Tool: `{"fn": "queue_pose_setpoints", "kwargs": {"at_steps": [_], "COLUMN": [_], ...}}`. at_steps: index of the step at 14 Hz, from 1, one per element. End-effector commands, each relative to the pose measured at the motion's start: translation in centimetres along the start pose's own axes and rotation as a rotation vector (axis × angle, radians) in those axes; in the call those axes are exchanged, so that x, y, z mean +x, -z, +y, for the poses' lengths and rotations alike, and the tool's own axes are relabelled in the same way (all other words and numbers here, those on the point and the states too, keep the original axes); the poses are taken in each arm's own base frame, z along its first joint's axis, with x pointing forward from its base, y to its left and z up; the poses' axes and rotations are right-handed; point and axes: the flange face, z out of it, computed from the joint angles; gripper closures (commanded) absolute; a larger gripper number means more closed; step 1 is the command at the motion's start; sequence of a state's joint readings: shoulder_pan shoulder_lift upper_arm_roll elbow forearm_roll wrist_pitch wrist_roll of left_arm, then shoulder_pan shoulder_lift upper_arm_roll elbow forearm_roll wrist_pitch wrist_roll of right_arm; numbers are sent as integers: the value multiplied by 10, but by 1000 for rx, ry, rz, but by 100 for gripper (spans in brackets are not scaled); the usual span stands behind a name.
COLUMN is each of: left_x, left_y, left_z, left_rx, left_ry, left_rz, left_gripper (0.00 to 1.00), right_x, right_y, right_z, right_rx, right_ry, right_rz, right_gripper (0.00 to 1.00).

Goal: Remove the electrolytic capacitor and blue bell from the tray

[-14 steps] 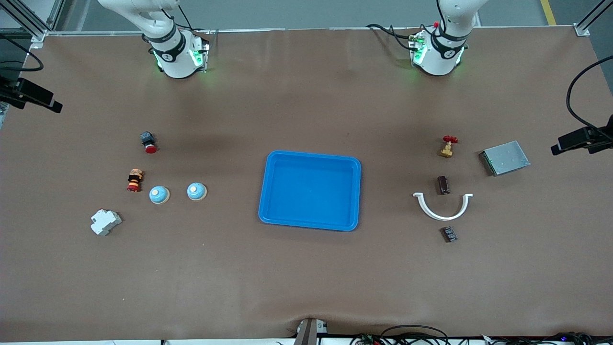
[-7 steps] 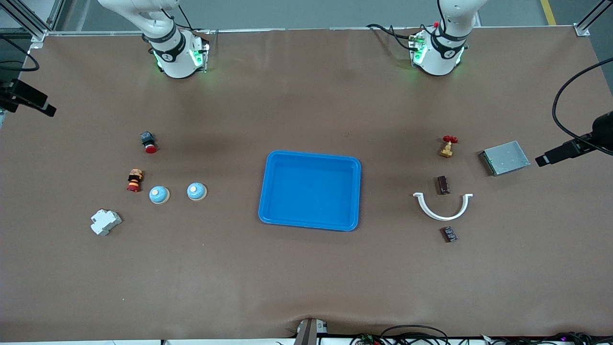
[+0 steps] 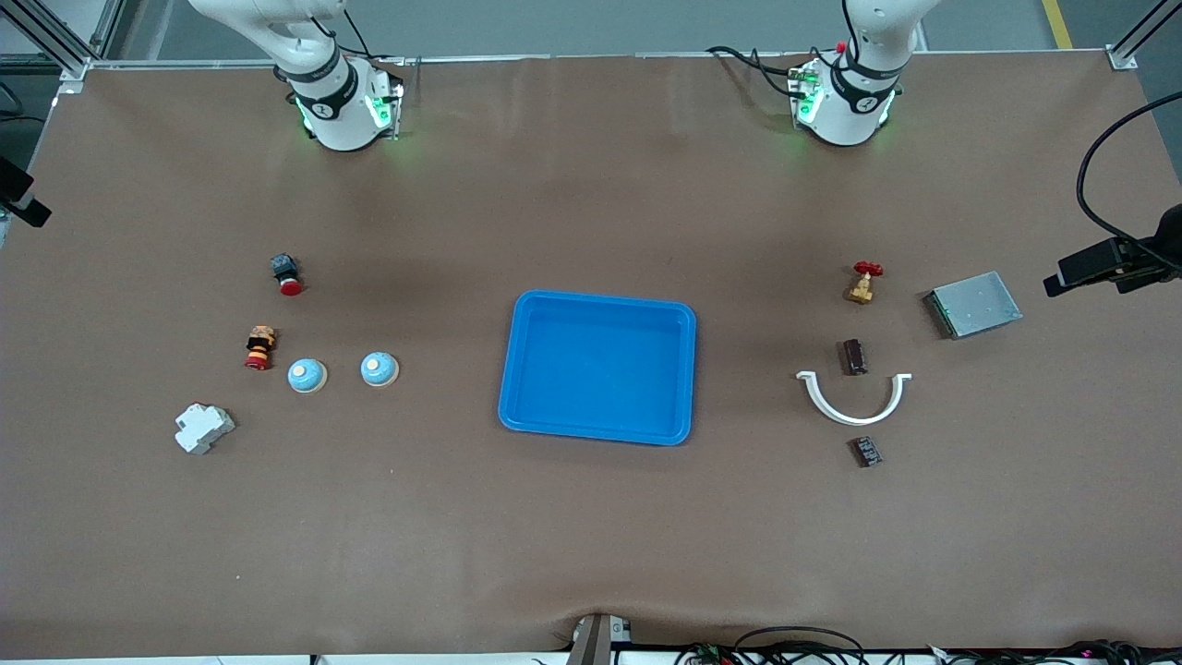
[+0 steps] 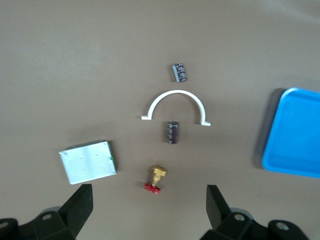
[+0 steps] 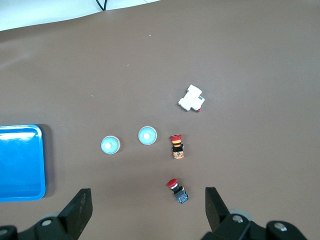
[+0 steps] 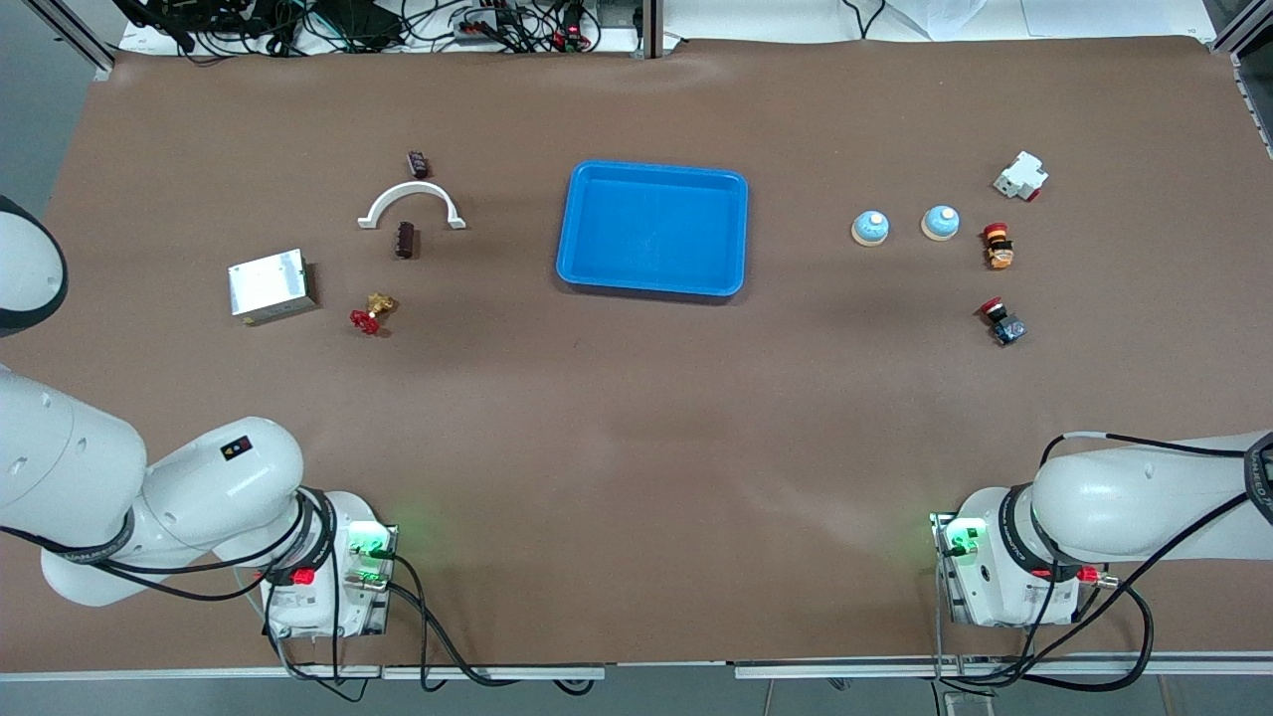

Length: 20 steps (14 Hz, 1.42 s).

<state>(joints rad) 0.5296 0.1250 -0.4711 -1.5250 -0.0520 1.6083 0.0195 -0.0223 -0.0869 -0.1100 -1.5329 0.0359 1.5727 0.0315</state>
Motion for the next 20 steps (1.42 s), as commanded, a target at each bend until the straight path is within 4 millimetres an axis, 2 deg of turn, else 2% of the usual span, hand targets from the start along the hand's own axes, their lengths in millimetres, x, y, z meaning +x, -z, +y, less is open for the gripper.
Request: {"fn": "queue_pose_setpoints", "kwargs": {"at_steps": [1,3,5,6,9,10,12,14,15,20], "left_x": [-9,-17,-43,-47,-41,-38,-33,-31,-32,-31], "left_y": [-5,-11,-18,-19,-14,-9,-13,-25,-26,-16], "left_z": [31,51,48,47,49,53,78,106,111,110], "left_rx": [66,78,72,66,66,67,66,74,79,86], "left_ry": [-66,-94,-84,-79,-52,-50,-39,-4,4,-9], "left_rz": [32,44,107,112,125,135,136,122,121,142], "left_gripper": [0,0,0,0,0,0,0,0,0,0], "right_x": [10,12,12,13,18,17,15,13,12,6], "right_y": [-4,-7,-10,-11,-13,-12,-14,-18,-19,-29], "right_z": [-1,-3,-7,-8,-12,-19,-28,-32,-33,-34], "right_rx": [-17,-18,-16,-16,-50,-98,-127,-125,-122,-82], "right_ry": [-6,-3,1,-2,19,47,68,74,73,62], "right_rz": [-3,-8,-14,-17,-24,-20,-39,-57,-68,-137], "right_gripper": [0,0,0,0,0,0,0,0,0,0]}}
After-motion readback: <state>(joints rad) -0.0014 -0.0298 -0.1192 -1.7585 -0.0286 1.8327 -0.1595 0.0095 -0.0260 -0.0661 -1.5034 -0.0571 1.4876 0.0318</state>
